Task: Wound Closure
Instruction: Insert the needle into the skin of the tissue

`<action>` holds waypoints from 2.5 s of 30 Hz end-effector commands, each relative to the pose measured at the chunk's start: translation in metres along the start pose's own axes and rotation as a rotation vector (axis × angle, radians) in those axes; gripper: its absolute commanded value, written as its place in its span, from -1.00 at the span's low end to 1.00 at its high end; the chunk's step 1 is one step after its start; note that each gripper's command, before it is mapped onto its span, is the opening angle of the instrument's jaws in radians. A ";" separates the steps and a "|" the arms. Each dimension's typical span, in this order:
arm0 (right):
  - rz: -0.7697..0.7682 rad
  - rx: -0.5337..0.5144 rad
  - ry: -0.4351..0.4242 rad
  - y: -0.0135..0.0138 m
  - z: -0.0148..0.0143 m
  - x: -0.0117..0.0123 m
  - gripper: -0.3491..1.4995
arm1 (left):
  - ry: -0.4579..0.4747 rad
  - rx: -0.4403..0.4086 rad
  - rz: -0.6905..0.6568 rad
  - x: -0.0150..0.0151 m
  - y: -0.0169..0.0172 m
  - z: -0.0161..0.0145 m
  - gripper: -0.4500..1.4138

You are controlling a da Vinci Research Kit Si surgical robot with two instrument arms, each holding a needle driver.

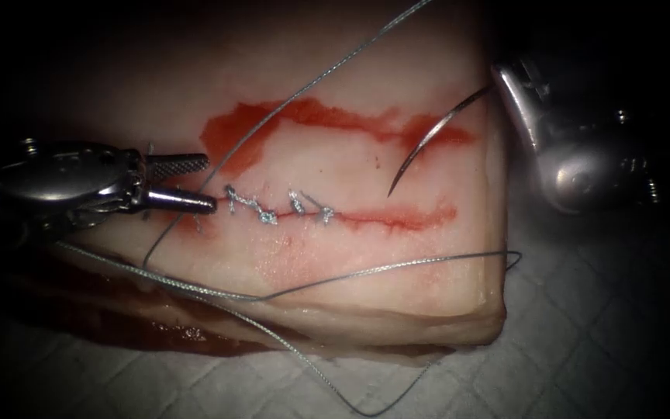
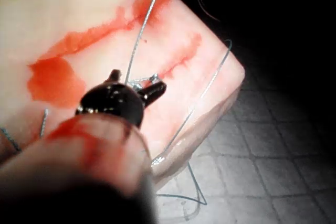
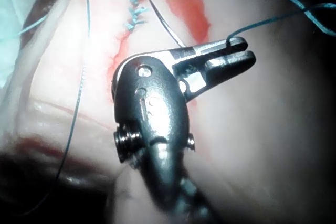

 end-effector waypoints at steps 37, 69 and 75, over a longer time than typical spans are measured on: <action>-0.212 -0.063 -0.027 0.0003 0.0016 0.0009 -1.00 | -0.064 -0.047 0.373 0.0008 -0.0051 0.0101 -1.00; -0.272 -0.060 -0.017 0.0009 0.0017 0.0011 -1.00 | -0.033 -0.037 0.483 0.0062 -0.0051 0.0164 -1.00; -0.274 -0.054 -0.013 0.0011 0.0018 0.0011 -1.00 | -0.037 -0.082 0.474 0.0056 -0.0046 0.0169 -1.00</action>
